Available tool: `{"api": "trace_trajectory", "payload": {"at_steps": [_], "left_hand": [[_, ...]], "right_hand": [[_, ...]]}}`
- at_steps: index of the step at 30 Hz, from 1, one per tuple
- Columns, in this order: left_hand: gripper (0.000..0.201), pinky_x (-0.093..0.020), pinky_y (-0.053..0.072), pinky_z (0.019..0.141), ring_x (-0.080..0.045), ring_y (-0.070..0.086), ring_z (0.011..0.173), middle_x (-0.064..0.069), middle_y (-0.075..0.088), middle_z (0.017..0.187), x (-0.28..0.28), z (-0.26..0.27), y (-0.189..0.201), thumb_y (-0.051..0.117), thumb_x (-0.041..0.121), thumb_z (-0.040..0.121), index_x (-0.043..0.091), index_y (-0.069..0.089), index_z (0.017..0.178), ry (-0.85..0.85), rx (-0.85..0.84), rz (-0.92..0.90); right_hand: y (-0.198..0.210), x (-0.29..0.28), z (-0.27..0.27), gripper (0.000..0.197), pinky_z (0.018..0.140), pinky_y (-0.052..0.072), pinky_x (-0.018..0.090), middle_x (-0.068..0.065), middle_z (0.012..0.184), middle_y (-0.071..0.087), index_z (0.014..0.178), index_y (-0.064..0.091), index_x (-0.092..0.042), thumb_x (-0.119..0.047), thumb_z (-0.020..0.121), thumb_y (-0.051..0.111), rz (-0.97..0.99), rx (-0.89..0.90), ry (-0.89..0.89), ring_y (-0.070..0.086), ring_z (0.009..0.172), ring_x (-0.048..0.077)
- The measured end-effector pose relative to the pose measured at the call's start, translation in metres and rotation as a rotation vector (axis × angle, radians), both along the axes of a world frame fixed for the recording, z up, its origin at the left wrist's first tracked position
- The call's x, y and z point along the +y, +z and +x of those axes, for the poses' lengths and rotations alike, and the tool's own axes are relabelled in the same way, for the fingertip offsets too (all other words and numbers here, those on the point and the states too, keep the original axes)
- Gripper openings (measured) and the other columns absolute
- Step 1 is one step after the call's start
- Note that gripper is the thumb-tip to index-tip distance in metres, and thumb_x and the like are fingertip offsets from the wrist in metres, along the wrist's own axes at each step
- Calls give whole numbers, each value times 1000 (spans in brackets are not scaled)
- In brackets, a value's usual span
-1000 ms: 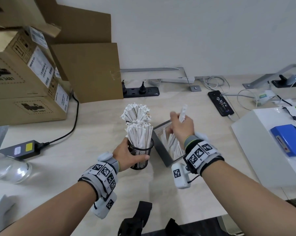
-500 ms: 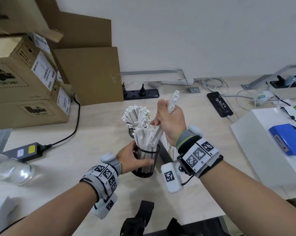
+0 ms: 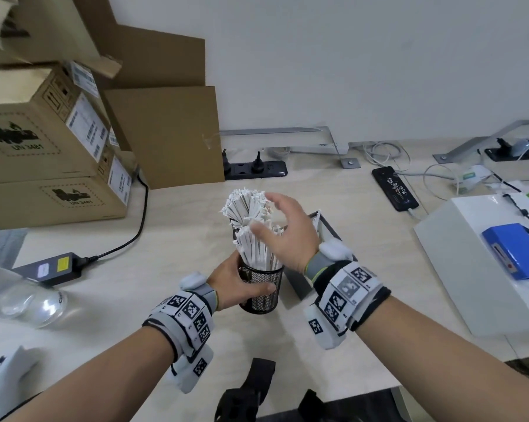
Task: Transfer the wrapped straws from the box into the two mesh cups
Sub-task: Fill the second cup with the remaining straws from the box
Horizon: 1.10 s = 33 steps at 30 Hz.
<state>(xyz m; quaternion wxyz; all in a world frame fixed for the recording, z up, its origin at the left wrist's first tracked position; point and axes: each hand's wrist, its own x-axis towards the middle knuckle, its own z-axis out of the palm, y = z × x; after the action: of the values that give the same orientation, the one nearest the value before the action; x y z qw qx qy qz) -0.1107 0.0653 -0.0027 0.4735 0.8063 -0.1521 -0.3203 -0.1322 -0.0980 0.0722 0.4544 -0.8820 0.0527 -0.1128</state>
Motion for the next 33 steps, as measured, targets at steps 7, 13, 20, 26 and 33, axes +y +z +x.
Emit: {"api": "trace_trajectory", "payload": {"at_steps": [7,13,20,26,33], "left_hand": [[76,-18,49,78,-2,63,98,17,65,105,-8,-7,7,91,41,59,31,49,121,-31,-94,47],[85,-27,49,89,-13,61,106,14,61,109,-6,-7,-2,93,36,60,32,41,128,-15,-72,87],[105,-31,45,100,-13,58,114,11,62,120,2,0,-22,94,38,54,29,37,141,100,-25,43],[100,-29,45,100,-13,60,114,12,63,118,-3,2,-25,94,36,56,29,40,139,86,-27,48],[100,-24,41,96,-10,56,112,15,60,120,0,5,-23,94,35,59,29,38,141,71,-55,51]], "right_hand": [[-37,5,-5,58,98,45,44,0,134,49,132,48,-24,-51,81,56,-315,148,-20,49,122,22],[-35,0,-13,60,104,37,33,3,140,47,139,41,-21,-46,88,58,-186,171,68,43,128,17],[-33,-57,-12,49,91,40,31,9,134,55,133,48,-11,-40,94,52,-61,618,-338,52,122,30],[-57,-61,-2,52,56,43,27,7,89,61,99,55,-6,-56,84,55,-208,915,-294,58,74,24],[-103,-64,15,83,92,50,43,16,123,59,124,50,-6,-65,67,61,-319,959,-306,57,110,34]]}}
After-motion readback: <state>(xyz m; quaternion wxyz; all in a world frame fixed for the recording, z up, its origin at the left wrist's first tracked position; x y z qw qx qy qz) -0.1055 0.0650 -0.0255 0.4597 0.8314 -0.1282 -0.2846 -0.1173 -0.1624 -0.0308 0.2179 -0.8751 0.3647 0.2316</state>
